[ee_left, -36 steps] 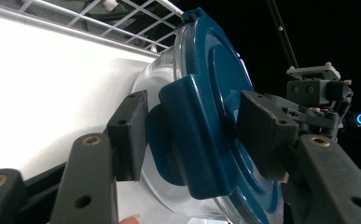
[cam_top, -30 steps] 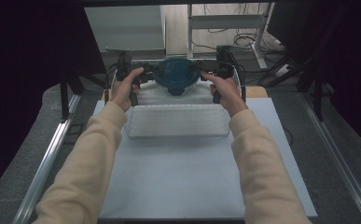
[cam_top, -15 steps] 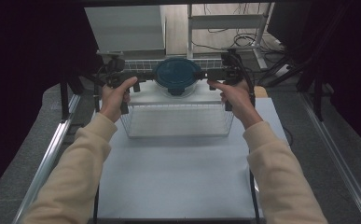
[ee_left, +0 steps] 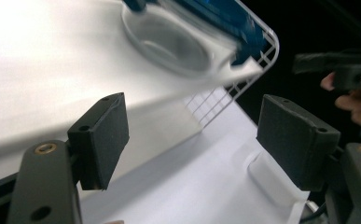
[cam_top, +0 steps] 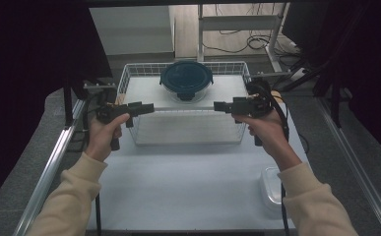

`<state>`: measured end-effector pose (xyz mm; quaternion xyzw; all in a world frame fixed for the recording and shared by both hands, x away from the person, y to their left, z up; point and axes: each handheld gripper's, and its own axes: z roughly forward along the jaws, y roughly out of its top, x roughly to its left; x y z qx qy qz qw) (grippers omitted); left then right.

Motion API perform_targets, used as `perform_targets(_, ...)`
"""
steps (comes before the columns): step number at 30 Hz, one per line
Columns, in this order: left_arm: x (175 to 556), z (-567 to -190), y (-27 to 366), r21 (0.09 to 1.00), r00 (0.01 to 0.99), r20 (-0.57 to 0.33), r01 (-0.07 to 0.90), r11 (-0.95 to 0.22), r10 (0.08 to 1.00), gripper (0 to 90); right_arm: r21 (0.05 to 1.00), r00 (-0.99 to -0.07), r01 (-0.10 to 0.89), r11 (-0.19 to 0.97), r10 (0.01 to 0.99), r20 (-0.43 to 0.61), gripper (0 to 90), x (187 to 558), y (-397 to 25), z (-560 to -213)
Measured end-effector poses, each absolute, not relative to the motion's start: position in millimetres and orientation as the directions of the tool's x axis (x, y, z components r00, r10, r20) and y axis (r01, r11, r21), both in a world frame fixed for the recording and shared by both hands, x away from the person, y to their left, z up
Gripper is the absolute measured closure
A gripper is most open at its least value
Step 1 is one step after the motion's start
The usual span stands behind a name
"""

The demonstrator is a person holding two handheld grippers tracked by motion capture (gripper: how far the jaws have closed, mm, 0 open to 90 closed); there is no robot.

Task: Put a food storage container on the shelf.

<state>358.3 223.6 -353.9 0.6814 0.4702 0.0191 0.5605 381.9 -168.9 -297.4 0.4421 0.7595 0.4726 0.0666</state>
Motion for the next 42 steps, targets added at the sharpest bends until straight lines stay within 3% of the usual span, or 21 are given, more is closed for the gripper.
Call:
perform_targets(10, 295.3, -383.1, 220.8, 0.819, 0.613, -0.389, 0.572, -0.046, 0.687, 25.9, 0.801, -0.662, 0.547, 0.246, 0.712, 0.233, 21.3, 325.8, -182.2, -333.1)
perform_targets(21, 265.5, -421.6, 217.4, 0.792, 0.595, -0.364, 0.602, -0.098, 0.717, 27.4, 0.793, -0.640, 0.560, 0.240, 0.733, 0.231, 22.4, 285.4, -208.9, -387.0)
perform_targets(30, 248.8, -442.8, 210.0, 0.759, 0.579, -0.321, 0.630, -0.162, 0.749, 28.1, 0.764, -0.653, 0.567, 0.306, 0.733, 0.191, 25.1, 264.9, -219.6, -420.9)
perform_targets(36, 242.3, -454.5, 213.9, 0.740, 0.544, -0.356, 0.661, -0.126, 0.760, 28.2, 0.756, -0.646, 0.582, 0.299, 0.735, 0.207, 26.9, 258.2, -229.8, -430.3)
perform_targets(42, 243.5, -456.4, 201.8, 0.743, 0.566, -0.307, 0.645, -0.180, 0.765, 28.4, 0.724, -0.637, 0.603, 0.335, 0.749, 0.183, 28.3, 263.0, -231.4, -445.1)
